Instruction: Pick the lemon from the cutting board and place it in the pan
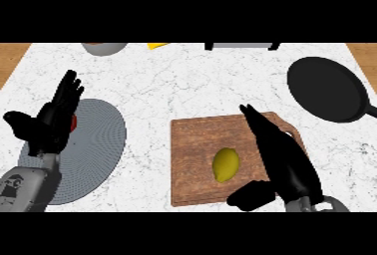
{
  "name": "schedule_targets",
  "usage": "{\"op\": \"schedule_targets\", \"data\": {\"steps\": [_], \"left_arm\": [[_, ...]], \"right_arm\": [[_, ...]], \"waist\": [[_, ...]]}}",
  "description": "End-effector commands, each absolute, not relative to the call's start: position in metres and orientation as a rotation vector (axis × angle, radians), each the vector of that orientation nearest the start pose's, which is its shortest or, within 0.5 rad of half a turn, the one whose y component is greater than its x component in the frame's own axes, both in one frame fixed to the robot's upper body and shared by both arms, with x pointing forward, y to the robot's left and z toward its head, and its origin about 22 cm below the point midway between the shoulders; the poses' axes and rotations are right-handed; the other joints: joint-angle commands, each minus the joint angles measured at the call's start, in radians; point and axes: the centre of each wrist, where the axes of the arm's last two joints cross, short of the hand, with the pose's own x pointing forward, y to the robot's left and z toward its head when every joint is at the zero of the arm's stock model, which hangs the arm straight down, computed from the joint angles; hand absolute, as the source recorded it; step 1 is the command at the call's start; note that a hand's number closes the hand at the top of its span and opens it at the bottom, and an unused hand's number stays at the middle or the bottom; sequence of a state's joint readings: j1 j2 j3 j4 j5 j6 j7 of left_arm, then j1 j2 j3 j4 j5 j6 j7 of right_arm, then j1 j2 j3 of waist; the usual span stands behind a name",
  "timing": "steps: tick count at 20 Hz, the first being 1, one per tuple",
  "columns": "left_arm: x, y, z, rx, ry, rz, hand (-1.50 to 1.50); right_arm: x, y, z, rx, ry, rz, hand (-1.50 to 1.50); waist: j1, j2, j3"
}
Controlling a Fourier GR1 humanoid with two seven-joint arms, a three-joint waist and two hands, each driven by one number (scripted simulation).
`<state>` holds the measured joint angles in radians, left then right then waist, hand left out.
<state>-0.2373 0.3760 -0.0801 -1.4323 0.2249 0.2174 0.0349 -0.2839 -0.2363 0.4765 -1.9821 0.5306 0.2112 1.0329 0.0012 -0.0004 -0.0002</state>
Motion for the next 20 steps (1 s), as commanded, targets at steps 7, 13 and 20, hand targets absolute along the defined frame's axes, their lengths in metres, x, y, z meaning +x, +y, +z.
{"op": "schedule_targets", "data": {"steps": [7,13,20], "left_arm": [[0.292,0.282,0.053,0.213,-1.618,-0.061,0.0],[0.302,0.279,0.045,0.211,-1.599,-0.054,0.0],[0.303,0.285,0.047,0.209,-1.612,-0.047,0.0]], "right_arm": [[0.238,-0.113,0.136,-0.642,-1.043,0.93,-1.5],[0.244,-0.124,0.109,-0.707,-0.899,1.035,-1.5],[0.235,-0.105,0.09,-0.679,-0.866,1.052,-1.5]], "waist": [[0.002,-0.001,0.0],[-0.005,0.001,0.0],[-0.004,0.0,0.0]]}}
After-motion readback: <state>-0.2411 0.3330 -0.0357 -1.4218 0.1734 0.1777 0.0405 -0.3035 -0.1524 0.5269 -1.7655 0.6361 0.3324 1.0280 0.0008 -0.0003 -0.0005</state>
